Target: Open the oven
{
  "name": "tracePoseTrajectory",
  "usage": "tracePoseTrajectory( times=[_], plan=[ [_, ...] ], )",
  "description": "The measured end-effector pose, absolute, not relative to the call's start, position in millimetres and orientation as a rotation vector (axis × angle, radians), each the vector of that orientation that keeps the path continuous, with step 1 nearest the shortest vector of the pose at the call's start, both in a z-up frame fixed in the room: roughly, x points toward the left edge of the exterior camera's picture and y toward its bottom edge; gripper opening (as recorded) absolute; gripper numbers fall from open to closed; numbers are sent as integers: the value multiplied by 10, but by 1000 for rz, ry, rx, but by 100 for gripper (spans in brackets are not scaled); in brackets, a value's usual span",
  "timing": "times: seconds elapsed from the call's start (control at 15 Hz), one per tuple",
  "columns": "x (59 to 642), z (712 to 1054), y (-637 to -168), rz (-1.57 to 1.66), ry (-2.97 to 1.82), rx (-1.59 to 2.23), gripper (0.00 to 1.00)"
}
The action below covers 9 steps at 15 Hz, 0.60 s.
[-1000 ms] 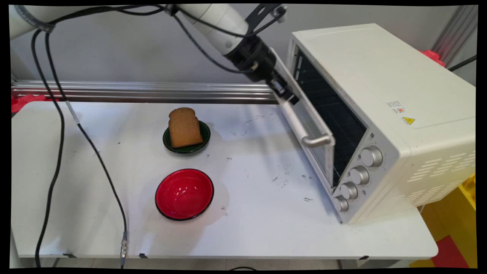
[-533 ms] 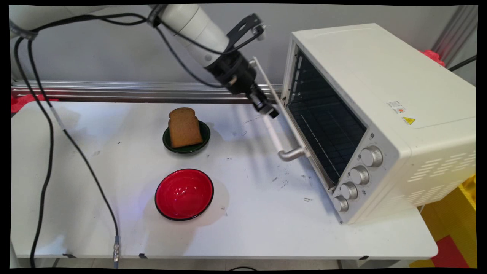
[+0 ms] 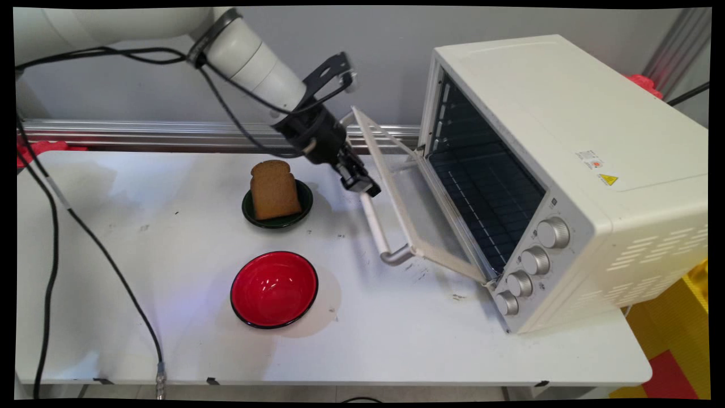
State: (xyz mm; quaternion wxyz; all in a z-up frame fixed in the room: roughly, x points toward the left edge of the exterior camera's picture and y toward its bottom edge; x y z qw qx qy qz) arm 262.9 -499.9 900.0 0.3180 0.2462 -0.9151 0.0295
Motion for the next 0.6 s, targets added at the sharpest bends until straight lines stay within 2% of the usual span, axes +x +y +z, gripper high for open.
tracePoseTrajectory(
  times=[0.6],
  plan=[
    [2991,8574,-4790,80,-2410,643,0]
  ],
)
